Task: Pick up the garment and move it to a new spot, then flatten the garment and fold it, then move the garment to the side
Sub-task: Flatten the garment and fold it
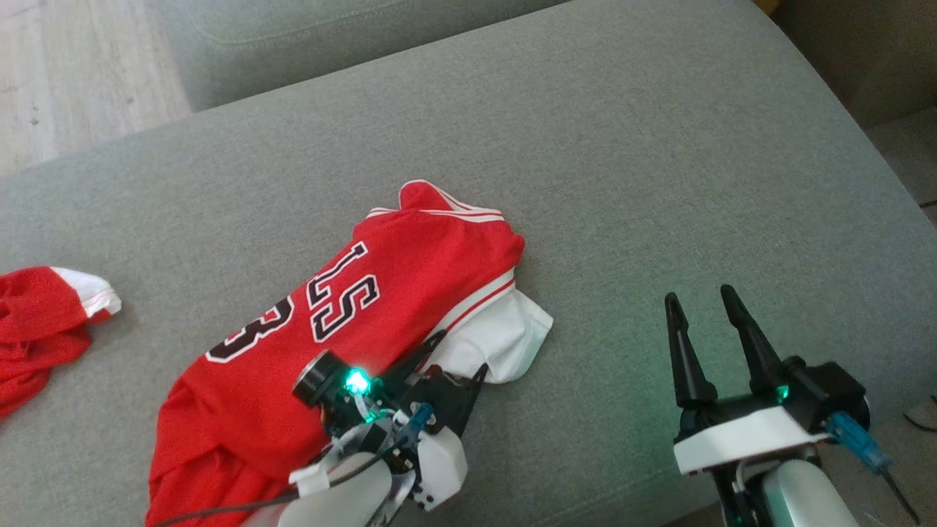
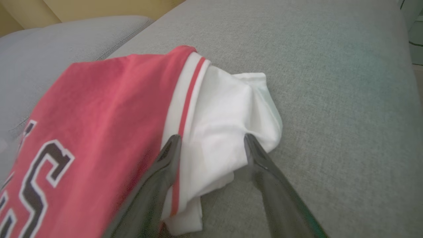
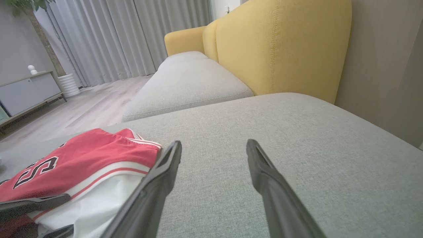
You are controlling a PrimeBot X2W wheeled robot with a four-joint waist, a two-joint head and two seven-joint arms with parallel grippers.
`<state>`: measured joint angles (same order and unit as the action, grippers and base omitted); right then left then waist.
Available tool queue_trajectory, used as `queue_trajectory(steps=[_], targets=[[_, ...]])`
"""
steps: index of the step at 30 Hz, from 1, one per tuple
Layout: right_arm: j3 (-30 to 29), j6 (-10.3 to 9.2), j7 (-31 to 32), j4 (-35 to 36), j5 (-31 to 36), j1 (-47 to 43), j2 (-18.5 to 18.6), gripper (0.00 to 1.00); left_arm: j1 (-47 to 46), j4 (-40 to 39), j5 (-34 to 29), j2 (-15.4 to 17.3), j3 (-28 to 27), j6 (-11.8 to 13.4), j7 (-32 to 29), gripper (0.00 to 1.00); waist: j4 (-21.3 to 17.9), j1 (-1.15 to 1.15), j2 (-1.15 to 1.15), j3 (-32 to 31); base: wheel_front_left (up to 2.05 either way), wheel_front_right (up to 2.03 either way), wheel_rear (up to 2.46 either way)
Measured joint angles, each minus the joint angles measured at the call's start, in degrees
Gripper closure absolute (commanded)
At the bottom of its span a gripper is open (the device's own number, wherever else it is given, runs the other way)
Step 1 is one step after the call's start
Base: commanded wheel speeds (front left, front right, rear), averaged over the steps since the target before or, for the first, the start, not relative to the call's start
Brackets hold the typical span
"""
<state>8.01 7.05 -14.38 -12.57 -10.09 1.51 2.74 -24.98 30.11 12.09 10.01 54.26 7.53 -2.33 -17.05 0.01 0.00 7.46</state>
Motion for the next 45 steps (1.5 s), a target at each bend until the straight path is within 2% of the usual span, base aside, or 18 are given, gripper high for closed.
queue_trajectory(steps=[1, 2, 3, 4, 5, 9, 10, 12, 20, 23, 30, 36, 42, 44, 45], targets=[[0.02, 0.00, 0.00, 0.01, 0.00, 0.36, 0.00, 0.00, -0.62, 0.98, -0.01, -0.30, 0.27, -0.30, 0.22, 0.00, -0.16, 0.00, 0.00, 0.18, 0.00, 0.00, 0.00], [0.05, 0.00, 0.00, 0.03, 0.00, 0.69, 0.00, 0.00, -1.19, 1.83, -0.04, -0.57, 0.52, -0.57, 0.27, 0.51, -0.32, 0.00, 0.00, 0.34, 0.00, 0.00, 0.00], [0.09, 0.00, 0.00, 0.04, 0.00, 0.88, 0.00, 0.00, -1.69, 2.75, -0.04, -0.97, 0.70, -0.87, 0.42, 0.67, -0.45, 0.00, 0.00, 0.44, 0.00, 0.00, 0.00], [0.14, 0.00, 0.00, 0.04, 0.00, 1.01, 0.00, 0.00, -2.13, 3.52, -0.04, -1.31, 1.00, -1.07, 0.47, 0.90, -0.57, 0.00, 0.00, 0.54, 0.00, 0.00, 0.00], [0.18, 0.00, 0.00, 0.04, -0.01, 1.14, 0.00, 0.00, -2.46, 4.37, -0.04, -1.67, 1.18, -1.51, 0.47, 1.00, -0.71, -0.01, 0.00, 0.67, 0.00, 0.00, 0.00], [0.21, 0.00, 0.00, 0.04, -0.43, 1.45, 0.00, 0.00, -3.25, 7.17, 0.09, -2.36, 1.53, -3.55, 0.48, 1.00, -1.33, -0.01, 0.00, 1.14, 0.00, 0.00, 0.00], [0.20, 0.00, 0.00, 0.04, -0.65, 1.45, 0.00, 0.00, -3.28, 7.84, 0.41, -2.52, 1.62, -4.01, 0.48, 0.95, -1.47, -0.01, 0.00, 1.23, 0.00, 0.00, 0.00], [0.20, 0.00, 0.00, 0.04, -0.96, 1.46, 0.00, 0.00, -3.36, 8.88, 0.98, -3.01, 1.85, -4.59, 0.49, 1.00, -1.71, -0.01, 0.00, 1.42, 0.00, 0.00, 0.00], [0.20, 0.00, 0.00, 0.03, -1.62, 1.62, -0.01, 0.00, -4.55, 12.15, 2.43, -4.10, 2.27, -6.16, 1.49, 1.00, -2.47, -0.01, 0.00, 1.85, 0.00, 0.00, 0.00], [0.19, 0.00, 0.00, 0.03, -1.62, 1.63, -0.01, 0.00, -4.55, 12.48, 4.26, -4.35, 2.10, -7.17, 2.05, 1.00, -2.51, -0.01, 0.00, 1.73, 0.00, 0.00, 0.00], [0.27, 0.00, 0.00, -0.12, -2.00, 1.68, -0.01, 0.00, -3.11, 11.94, 9.45, -6.06, 1.88, -11.35, 4.04, 1.00, -2.97, -0.01, 0.00, 1.40, 0.00, 0.00, 0.00], [0.43, 0.00, 0.00, -0.16, -2.00, 2.01, -0.01, 0.00, -1.39, 9.15, 13.77, -6.46, 3.34, -13.13, 6.55, 1.00, -3.81, -0.01, 0.00, 1.46, 0.00, 0.00, 0.00], [0.42, 0.00, 0.00, -0.20, -2.00, 2.01, 0.00, 0.00, -0.47, 3.79, 19.89, -6.75, 6.81, -13.61, 8.76, 1.00, -4.44, -0.01, 0.00, 1.43, 0.00, 0.00, 0.00], [0.44, 0.00, 0.00, -0.26, -1.92, 2.01, -0.01, 0.00, -0.47, 3.81, 20.54, -6.75, 7.01, -12.40, 9.58, 1.00, -4.54, -0.01, 0.00, 1.24, 0.00, 0.00, 0.00], [0.43, 0.00, 0.00, -0.26, -1.92, 2.01, -0.01, 0.00, -0.55, 4.01, 20.59, -6.73, 7.23, -11.59, 9.88, 0.75, -4.59, -0.01, 0.00, 1.12, 0.00, 0.00, 0.00]])
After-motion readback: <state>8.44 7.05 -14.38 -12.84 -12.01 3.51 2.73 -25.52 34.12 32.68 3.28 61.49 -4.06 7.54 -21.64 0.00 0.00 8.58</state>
